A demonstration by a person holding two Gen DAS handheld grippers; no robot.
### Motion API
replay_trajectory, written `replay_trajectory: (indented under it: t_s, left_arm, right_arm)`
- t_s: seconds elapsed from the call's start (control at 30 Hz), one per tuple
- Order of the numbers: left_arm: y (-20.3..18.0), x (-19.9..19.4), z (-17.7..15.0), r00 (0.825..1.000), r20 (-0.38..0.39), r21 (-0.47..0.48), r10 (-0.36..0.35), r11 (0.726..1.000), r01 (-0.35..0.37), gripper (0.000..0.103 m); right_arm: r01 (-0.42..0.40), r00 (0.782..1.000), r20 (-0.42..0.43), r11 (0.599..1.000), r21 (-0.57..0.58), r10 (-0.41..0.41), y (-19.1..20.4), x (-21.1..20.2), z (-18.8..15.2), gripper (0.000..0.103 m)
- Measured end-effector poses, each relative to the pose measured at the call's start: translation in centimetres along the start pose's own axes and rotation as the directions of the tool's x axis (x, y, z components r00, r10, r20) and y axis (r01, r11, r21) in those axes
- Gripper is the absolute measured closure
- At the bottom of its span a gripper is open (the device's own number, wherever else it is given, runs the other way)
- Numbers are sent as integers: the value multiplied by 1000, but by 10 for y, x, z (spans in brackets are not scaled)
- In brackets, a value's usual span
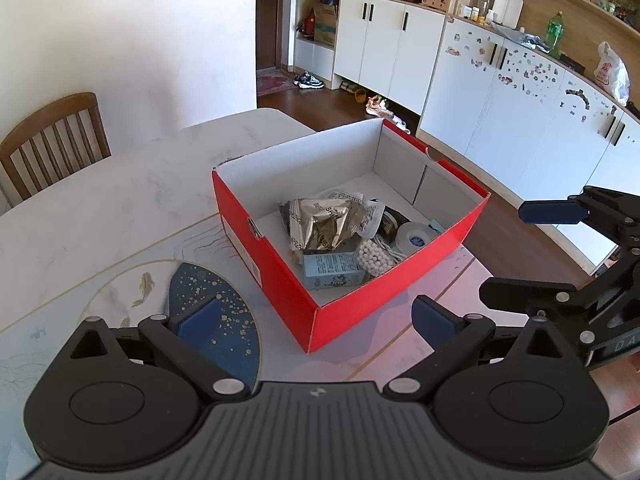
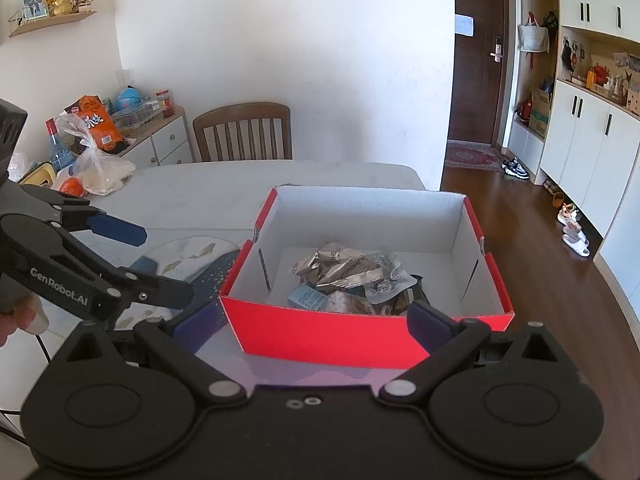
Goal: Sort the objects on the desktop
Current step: 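Withdraw both grippers from the red box and hold above it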
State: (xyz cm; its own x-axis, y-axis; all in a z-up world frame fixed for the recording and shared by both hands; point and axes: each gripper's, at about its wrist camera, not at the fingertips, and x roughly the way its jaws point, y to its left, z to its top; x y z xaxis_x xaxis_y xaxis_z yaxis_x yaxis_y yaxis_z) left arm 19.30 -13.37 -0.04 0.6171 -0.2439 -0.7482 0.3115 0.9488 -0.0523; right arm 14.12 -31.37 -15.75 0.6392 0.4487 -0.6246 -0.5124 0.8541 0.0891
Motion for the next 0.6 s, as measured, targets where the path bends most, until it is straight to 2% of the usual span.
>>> replay_trajectory:
  t_s: [0.37, 0.6]
  left_arm:
    - [-3, -9, 0, 999, 31, 12, 21, 1000, -21, 1]
    - [-5, -10, -1, 1000, 24, 16, 7, 1000, -7, 1]
  right_arm:
    - [6, 1000, 2, 1000, 5, -6, 3, -2, -2, 1]
    - [17, 1000, 2, 1000, 16, -17, 5, -5, -3, 1]
